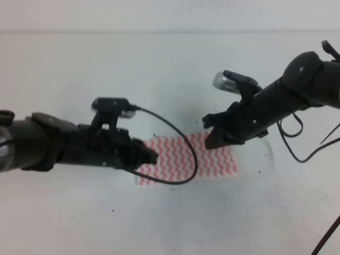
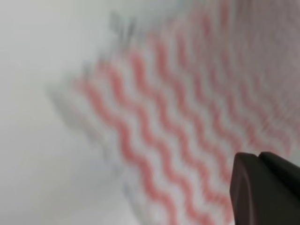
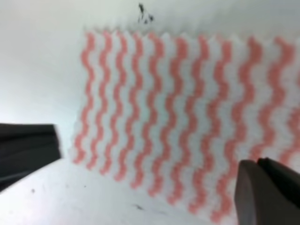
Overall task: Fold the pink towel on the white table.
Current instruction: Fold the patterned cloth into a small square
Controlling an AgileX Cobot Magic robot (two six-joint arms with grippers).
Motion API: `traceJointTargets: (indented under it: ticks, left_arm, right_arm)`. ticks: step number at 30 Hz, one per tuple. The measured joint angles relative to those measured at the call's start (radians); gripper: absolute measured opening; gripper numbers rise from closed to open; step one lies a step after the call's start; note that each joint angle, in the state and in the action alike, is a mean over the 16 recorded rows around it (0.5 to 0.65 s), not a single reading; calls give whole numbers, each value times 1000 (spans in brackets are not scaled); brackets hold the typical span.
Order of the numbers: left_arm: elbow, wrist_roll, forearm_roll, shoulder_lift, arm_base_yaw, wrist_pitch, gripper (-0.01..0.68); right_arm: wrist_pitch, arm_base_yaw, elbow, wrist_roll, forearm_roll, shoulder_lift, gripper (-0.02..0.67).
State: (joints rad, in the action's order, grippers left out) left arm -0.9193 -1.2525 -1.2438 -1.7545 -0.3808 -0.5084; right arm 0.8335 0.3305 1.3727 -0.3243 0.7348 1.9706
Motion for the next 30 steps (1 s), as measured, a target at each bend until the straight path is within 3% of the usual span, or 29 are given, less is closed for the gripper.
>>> traceJointTargets:
  ticks: [15, 30]
  left_arm:
    - [-63, -3, -74, -61, 14, -3, -5]
    - [-91, -3, -137, -164, 95, -137, -5]
  right_arm:
    - [17, 0, 53, 178, -224, -15, -18]
    - [21, 0, 53, 193, -241, -16, -16]
